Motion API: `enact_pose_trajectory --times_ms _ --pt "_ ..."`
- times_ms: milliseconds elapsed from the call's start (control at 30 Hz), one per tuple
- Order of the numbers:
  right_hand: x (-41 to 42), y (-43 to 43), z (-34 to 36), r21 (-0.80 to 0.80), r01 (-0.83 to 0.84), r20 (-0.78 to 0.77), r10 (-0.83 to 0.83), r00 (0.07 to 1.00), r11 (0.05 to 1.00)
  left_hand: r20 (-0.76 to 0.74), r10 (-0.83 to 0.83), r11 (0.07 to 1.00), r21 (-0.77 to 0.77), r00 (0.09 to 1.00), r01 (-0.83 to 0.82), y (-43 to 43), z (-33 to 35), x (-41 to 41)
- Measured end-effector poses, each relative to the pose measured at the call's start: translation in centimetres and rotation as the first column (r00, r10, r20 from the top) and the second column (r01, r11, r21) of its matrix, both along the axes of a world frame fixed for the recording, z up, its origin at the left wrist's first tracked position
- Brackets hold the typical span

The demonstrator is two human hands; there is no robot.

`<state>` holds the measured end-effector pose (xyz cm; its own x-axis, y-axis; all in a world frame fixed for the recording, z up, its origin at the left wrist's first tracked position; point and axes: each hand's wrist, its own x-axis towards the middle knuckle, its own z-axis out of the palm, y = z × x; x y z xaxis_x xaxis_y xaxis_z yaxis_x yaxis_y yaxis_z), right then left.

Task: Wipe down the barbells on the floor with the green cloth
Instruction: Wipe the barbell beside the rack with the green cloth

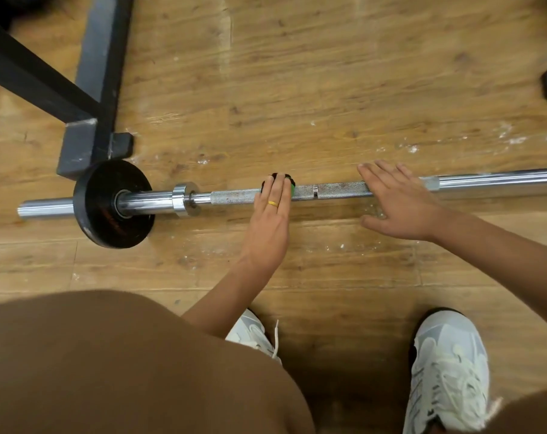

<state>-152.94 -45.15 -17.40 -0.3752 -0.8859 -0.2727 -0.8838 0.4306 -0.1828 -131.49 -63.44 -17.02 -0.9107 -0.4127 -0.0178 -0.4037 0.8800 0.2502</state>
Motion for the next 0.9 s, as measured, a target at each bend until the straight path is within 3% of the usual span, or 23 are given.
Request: enact_pose_trajectory --times_ms 67,200,400,567,733,900 --pt "-0.2 -0.1 0.1 -0.007 -0.005 0.004 0.005 1.0 1.0 0.01 -0.002 1.0 -0.008 1.0 0.002 -1.5 0.1 -0.2" --pt "-0.4 -0.3 0.0 -0.036 0.007 0.025 -0.006 1.0 0.999 -0.017 0.154 0.987 0.035 0.988 -0.154 -2.7 0.3 -0.8" --pt "-0.9 -0.8 0.2 -0.042 0.023 0.056 -0.021 0.998 0.999 -0.023 -0.019 1.0 0.019 1.0 0.02 -0.9 -0.2 -1.5" --pt "-1.3 -1.2 0.3 -0.041 0.023 0.061 -0.02 0.998 0.999 -0.018 0.188 0.978 0.097 0.982 -0.186 -2.5 0.2 -2.3" --pt "-1.7 -1.6 0.4 -0.024 0.022 0.058 -0.021 0.998 0.999 -0.056 0.039 0.994 0.099 0.998 -0.034 0.6 -0.2 -3.8" --pt "-1.9 -1.9 0.7 0.004 0.028 0.068 -0.028 0.997 1.0 -0.065 -0.013 0.98 0.196 0.998 0.026 0.5 0.1 -5.0"
